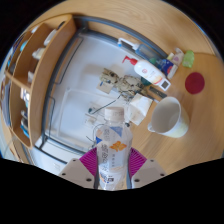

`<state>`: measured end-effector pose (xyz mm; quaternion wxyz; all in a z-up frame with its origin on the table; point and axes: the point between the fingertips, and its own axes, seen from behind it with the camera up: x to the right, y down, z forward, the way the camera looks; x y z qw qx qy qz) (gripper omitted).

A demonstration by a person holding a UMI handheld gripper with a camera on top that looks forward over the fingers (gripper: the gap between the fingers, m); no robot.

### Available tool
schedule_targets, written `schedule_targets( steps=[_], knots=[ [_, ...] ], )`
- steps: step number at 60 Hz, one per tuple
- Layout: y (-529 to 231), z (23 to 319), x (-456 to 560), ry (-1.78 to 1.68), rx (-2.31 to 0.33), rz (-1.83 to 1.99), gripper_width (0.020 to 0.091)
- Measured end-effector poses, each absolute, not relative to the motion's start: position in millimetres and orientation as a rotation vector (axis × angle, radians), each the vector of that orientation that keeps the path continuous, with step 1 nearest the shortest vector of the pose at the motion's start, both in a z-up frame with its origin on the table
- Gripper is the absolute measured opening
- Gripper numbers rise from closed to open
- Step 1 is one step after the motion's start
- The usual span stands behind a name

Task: Pour water

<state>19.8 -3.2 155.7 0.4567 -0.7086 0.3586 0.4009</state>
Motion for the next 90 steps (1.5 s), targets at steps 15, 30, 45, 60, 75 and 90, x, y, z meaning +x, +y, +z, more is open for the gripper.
schedule_targets(
  steps=[15, 30, 45, 60, 75, 90],
  knots=[
    [25.9, 157.7, 44.0, 1.307, -1.535, 1.303, 0.0372],
    [28.1, 144.0, 52.3, 1.62, -1.368, 1.535, 0.0372],
    [22.8, 134.6, 55.8, 1.621, -1.463, 1.494, 0.0372],
    [21.0, 205.3, 100.1, 1.023, -1.713, 1.109, 0.0377],
    [21.1, 242.3, 219.6, 0.351, -1.812, 0.196, 0.0388],
    [34.1, 196.9, 290.8, 0.238, -1.835, -0.099, 0.0402]
  ],
)
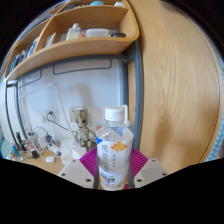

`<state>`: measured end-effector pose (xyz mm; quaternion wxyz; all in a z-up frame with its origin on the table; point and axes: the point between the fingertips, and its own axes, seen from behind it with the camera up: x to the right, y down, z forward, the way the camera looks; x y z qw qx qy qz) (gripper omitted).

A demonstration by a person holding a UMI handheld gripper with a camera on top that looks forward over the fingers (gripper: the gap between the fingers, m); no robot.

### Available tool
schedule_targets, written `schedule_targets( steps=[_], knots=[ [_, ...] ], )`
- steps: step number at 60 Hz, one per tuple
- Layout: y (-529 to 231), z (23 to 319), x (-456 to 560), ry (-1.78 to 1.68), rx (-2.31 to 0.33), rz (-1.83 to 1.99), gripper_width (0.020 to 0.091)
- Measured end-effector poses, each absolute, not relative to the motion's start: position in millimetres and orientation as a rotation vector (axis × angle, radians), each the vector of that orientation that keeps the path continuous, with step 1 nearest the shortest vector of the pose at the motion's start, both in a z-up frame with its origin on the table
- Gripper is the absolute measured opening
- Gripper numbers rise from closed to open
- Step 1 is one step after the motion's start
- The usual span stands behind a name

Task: Pour water

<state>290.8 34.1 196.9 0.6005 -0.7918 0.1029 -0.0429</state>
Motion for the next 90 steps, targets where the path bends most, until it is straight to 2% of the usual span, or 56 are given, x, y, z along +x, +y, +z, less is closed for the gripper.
schedule_targets(
  steps=[8, 26, 27, 28, 29, 42, 51, 59, 64, 72, 90],
  knots=[
    [40.2, 155.6, 302.7, 0.221, -1.875, -0.133, 0.0404],
    [50.5, 101.0, 304.5, 0.134, -1.903, -0.182, 0.0424],
    [50.0, 96.4, 304.3, 0.129, -1.903, -0.184, 0.0487],
    [48.3, 98.2, 304.4, 0.124, -1.896, -0.188, 0.0443],
    [48.5, 101.9, 303.9, 0.121, -1.873, -0.189, 0.0445],
    [34.1, 93.5, 310.5, 0.157, -1.861, -0.201, 0.0564],
    [11.7, 76.9, 300.9, 0.083, -1.963, -0.192, 0.0733],
    [-36.2, 64.3, 304.6, 0.094, -2.075, -0.204, 0.0745],
    [-69.8, 69.8, 305.9, 0.145, -2.13, -0.203, 0.0745],
    [-103.6, 99.3, 301.8, 0.166, -2.152, -0.173, 0.0744],
    [-133.1, 156.0, 289.8, 0.189, -2.12, -0.13, 0.0746]
  ],
)
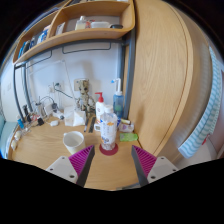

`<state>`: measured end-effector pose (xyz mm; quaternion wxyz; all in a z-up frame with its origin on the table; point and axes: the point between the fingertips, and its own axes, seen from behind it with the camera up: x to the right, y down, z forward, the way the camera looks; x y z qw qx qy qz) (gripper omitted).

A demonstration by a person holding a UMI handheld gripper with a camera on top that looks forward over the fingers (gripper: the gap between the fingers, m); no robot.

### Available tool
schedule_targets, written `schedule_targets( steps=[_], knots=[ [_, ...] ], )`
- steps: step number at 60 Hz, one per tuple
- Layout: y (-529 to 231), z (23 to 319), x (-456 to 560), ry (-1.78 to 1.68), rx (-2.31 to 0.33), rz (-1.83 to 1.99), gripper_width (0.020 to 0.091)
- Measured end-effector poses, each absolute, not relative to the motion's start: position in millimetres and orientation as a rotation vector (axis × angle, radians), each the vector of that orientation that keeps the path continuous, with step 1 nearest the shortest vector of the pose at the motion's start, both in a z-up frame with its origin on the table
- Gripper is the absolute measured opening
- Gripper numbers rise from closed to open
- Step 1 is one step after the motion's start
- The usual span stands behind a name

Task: Pour water

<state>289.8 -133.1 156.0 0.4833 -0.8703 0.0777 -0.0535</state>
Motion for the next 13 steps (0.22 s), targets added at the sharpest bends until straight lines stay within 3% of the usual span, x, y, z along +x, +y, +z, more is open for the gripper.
schedule_targets(
  steps=[13],
  knots=[
    [-139.6, 169.4, 286.5, 0.194, -2.107, -0.124, 0.0747]
  ],
)
